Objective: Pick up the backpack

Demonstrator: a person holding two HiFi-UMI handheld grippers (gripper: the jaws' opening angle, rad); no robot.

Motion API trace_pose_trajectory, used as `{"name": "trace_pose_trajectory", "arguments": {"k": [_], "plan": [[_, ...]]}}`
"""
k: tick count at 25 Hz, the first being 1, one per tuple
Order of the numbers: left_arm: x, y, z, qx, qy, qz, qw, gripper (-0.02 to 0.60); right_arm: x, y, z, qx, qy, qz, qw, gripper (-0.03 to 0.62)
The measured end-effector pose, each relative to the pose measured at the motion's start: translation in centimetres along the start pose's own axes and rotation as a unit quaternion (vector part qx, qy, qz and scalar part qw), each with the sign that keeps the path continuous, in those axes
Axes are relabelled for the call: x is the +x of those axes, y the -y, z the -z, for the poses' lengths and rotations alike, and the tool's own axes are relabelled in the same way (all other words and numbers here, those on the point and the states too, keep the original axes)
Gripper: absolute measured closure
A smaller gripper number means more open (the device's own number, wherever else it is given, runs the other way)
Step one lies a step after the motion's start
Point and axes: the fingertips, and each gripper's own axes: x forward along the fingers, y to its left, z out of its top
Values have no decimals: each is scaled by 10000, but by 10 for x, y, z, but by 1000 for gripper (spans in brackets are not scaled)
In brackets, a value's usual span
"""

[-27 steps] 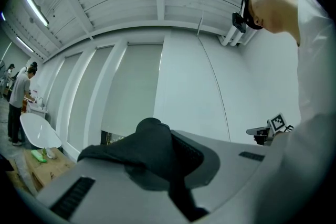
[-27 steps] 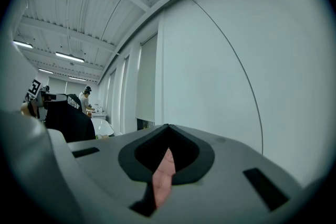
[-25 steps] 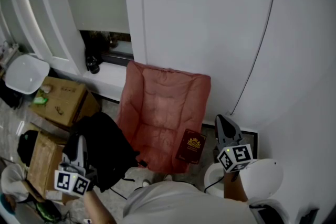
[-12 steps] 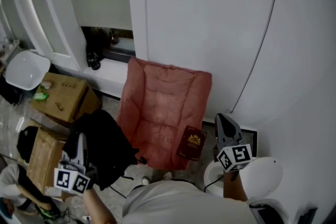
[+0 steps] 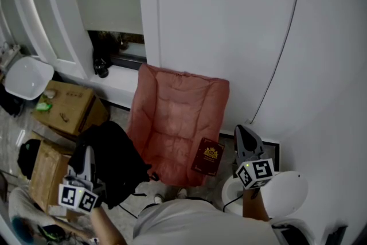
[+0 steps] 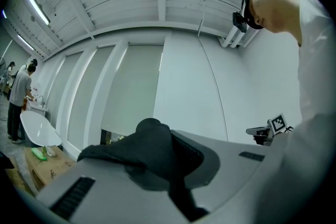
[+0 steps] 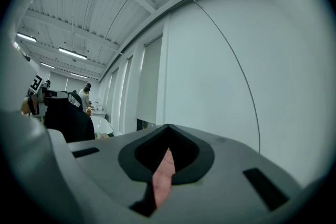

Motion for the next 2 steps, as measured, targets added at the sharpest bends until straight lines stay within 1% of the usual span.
{"name": "trace_pose_trajectory", "arguments": {"k": [2], "plan": [[-1, 0, 1, -14, -7, 16, 10000, 565, -1, -2, -1, 3, 18, -12, 10000, 574]]}}
